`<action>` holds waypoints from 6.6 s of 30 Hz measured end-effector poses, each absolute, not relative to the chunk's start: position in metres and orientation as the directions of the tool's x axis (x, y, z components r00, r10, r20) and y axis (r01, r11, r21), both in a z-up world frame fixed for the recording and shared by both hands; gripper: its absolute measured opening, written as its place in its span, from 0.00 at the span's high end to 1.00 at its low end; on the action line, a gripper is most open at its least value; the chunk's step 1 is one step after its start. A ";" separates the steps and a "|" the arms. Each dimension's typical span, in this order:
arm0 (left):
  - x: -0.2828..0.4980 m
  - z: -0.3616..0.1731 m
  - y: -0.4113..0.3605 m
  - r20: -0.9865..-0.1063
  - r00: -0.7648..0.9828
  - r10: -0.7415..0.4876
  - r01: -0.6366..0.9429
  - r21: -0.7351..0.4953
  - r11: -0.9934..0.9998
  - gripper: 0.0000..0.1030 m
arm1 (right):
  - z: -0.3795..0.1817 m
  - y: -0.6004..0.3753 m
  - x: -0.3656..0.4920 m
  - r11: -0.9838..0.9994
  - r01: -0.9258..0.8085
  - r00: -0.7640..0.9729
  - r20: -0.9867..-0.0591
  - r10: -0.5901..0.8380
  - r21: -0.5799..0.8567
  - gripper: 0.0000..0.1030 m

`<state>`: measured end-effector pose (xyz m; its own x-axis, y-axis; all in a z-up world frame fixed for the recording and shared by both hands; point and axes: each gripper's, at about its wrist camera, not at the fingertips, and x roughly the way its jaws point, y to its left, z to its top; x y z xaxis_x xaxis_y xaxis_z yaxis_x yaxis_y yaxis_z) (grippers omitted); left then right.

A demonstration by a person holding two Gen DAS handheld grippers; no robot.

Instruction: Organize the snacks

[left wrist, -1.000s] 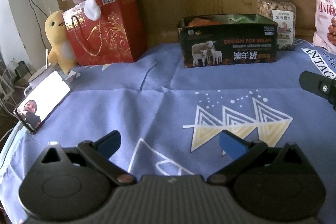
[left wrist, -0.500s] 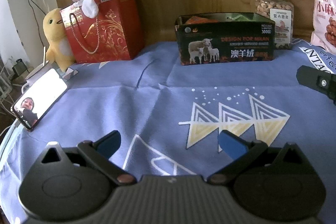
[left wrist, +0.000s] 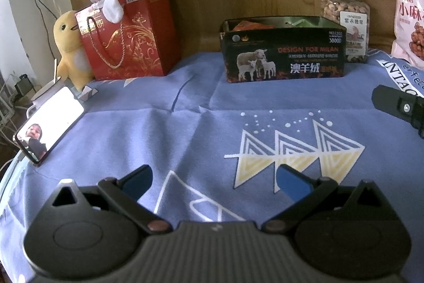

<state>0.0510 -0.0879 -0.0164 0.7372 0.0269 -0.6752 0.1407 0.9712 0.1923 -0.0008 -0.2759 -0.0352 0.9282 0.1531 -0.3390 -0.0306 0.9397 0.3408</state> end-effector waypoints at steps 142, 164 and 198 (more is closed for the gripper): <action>0.007 0.025 -0.062 -0.579 0.812 -0.069 0.184 0.142 0.973 0.00 | -0.002 -0.257 -0.068 0.912 -0.033 0.935 -0.309 0.173 0.410 0.14; 0.010 0.023 -0.063 -0.604 0.793 -0.077 0.195 0.132 0.972 0.00 | -0.004 -0.257 -0.068 0.912 -0.031 0.934 -0.312 0.171 0.408 0.14; 0.026 0.007 -0.060 -0.643 0.763 -0.071 0.200 0.130 0.971 0.00 | -0.021 -0.253 -0.052 0.912 -0.011 0.914 -0.366 0.175 0.410 0.14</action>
